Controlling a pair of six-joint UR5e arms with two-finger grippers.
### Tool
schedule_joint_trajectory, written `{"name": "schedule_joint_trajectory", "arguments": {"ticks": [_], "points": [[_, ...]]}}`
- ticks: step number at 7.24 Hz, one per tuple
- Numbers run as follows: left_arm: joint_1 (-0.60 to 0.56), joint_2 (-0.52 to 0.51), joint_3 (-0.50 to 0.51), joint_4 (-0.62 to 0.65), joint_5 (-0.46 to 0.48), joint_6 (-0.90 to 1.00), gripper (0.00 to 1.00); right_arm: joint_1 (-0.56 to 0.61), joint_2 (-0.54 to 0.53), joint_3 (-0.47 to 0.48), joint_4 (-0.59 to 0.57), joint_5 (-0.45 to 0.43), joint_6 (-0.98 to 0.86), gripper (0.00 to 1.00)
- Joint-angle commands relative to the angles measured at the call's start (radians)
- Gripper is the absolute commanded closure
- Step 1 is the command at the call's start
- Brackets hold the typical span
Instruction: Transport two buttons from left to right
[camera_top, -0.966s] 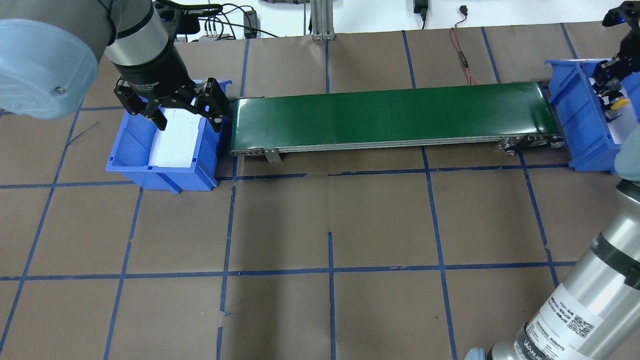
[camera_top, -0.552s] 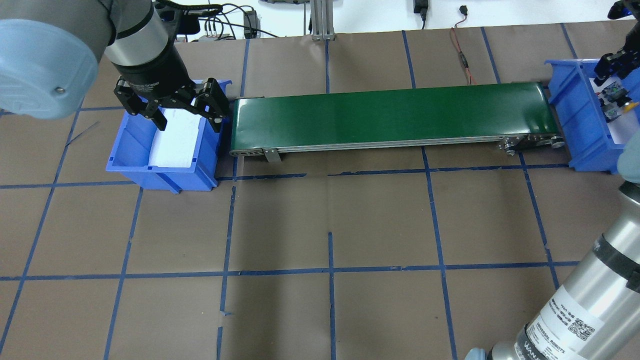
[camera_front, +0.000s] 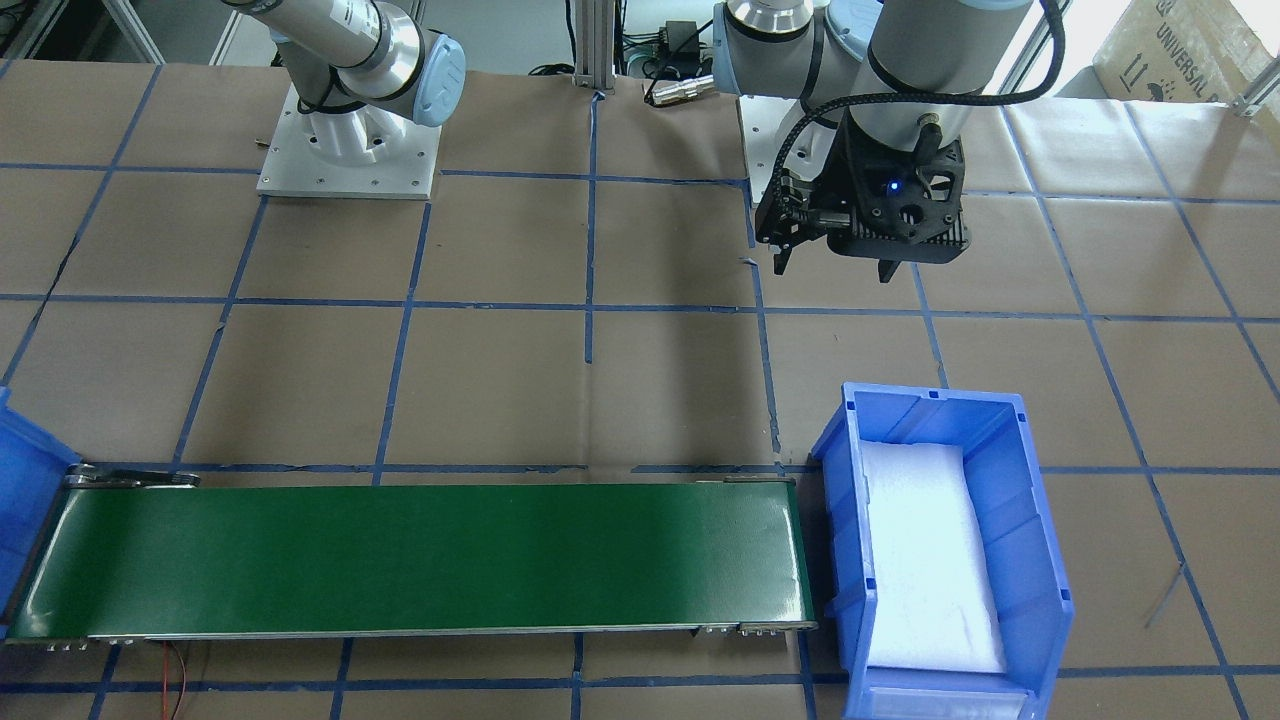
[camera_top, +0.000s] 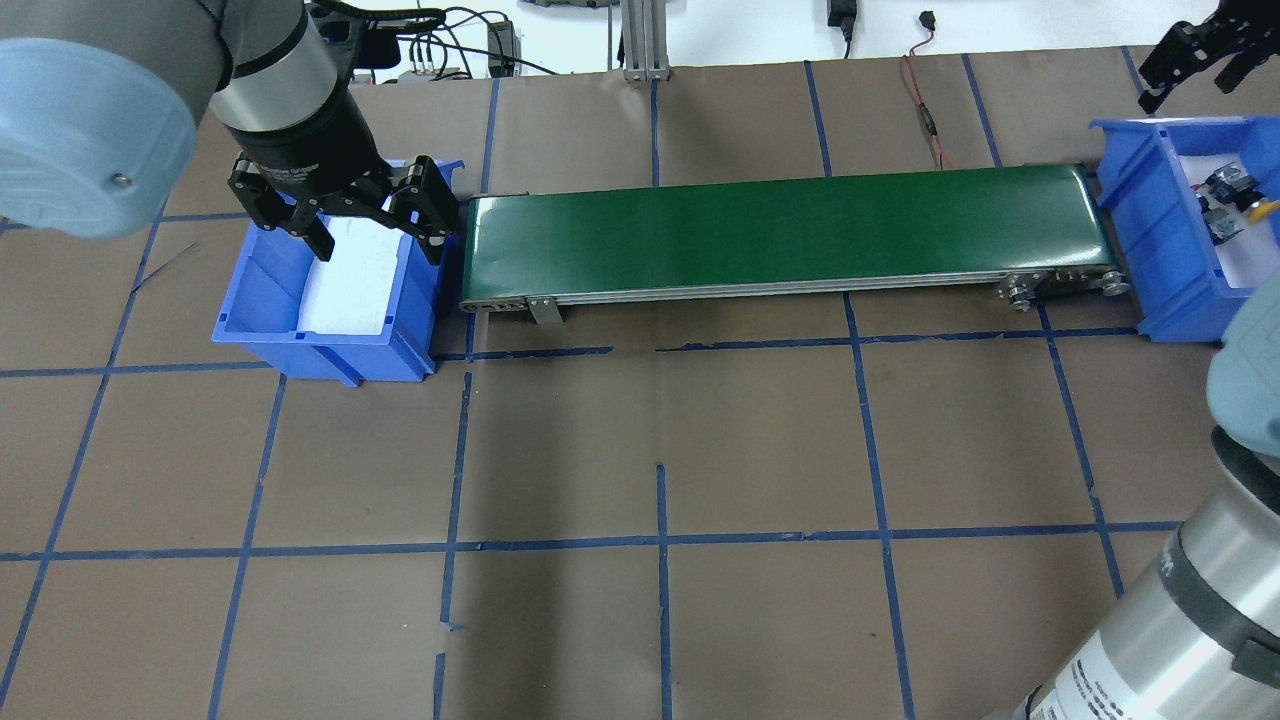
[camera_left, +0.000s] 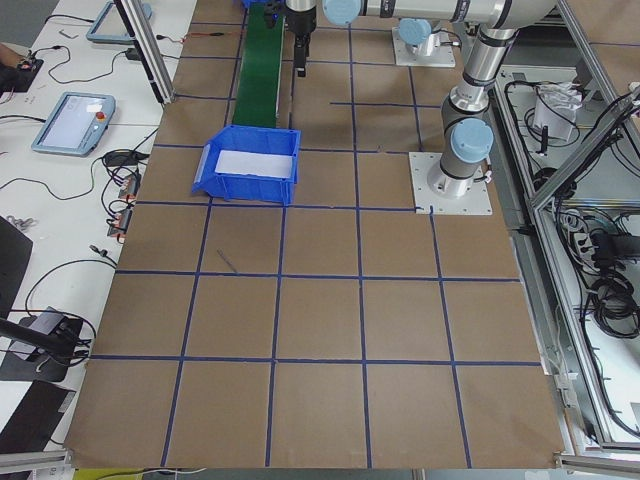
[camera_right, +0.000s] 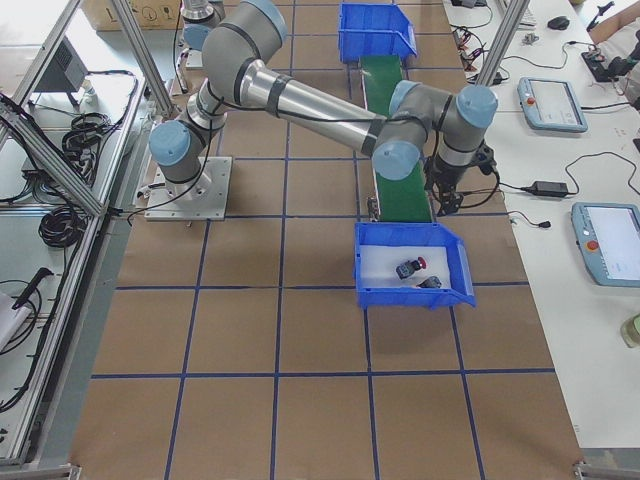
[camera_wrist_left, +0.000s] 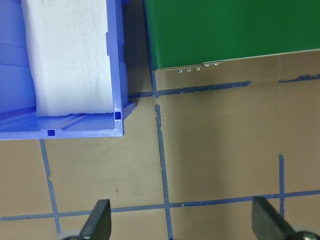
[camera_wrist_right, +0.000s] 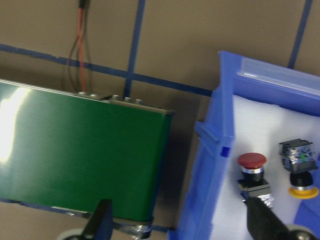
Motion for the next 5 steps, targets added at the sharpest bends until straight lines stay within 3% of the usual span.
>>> {"name": "schedule_joint_trajectory", "arguments": {"ticks": [1,3,5], "points": [[0.000,0.000,0.000,-0.001,0.000,0.000,0.00,0.124,-0.083,0.004,0.163,0.003,0.174,0.00],[0.000,0.000,0.000,-0.001,0.000,0.000,0.00,0.282,-0.114,0.036,0.181,0.004,0.332,0.00],[0.000,0.000,0.000,-0.001,0.001,0.000,0.00,0.304,-0.210,0.120,0.179,0.015,0.355,0.00]]}}
